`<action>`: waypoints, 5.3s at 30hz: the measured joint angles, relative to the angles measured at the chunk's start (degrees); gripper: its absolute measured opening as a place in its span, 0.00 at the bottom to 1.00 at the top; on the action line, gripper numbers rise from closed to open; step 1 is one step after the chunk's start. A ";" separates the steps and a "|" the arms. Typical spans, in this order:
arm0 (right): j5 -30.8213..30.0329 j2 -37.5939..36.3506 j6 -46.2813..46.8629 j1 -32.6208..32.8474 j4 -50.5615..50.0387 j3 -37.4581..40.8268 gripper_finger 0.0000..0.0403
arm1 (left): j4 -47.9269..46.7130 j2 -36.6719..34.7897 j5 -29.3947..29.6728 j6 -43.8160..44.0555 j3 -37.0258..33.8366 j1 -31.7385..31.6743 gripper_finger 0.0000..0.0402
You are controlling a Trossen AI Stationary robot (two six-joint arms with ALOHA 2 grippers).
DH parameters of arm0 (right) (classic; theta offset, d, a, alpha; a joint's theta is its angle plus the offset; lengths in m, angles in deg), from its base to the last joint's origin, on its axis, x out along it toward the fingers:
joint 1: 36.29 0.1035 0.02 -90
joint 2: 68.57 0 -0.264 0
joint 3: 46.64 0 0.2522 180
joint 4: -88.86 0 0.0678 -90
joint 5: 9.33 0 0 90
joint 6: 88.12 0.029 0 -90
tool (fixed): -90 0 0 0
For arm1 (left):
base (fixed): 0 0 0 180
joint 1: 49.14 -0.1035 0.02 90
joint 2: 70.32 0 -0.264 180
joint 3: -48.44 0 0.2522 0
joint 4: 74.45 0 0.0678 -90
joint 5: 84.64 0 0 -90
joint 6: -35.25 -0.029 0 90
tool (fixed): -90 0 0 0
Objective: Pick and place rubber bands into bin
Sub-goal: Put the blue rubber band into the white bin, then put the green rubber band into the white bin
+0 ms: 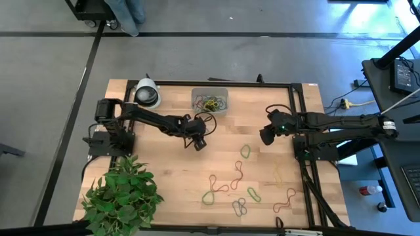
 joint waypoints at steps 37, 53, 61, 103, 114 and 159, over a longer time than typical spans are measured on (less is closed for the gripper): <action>-0.18 0.08 0.22 -0.04 2.80 0.00 0.42 | -14.62 -9.40 -8.50 -7.73 8.26 -1.34 0.01; -0.56 4.02 0.38 -0.07 9.57 -0.02 0.42 | -8.27 -8.10 -9.56 -21.56 13.99 -15.05 0.01; -0.58 6.48 0.38 -0.07 12.46 -0.02 0.42 | -2.59 0.58 -12.50 -25.07 13.94 -22.45 0.01; 1.47 8.20 -1.15 -0.07 14.73 0.00 0.42 | -13.59 -14.09 -6.68 14.44 0.47 6.59 0.00; 0.52 13.46 6.19 6.81 14.29 -1.13 0.17 | -1.19 -18.81 -10.55 16.38 -13.74 10.28 0.00; -3.77 52.41 33.09 15.26 -18.27 -36.99 0.01 | -12.33 -36.64 -13.91 -8.02 -23.87 4.30 0.00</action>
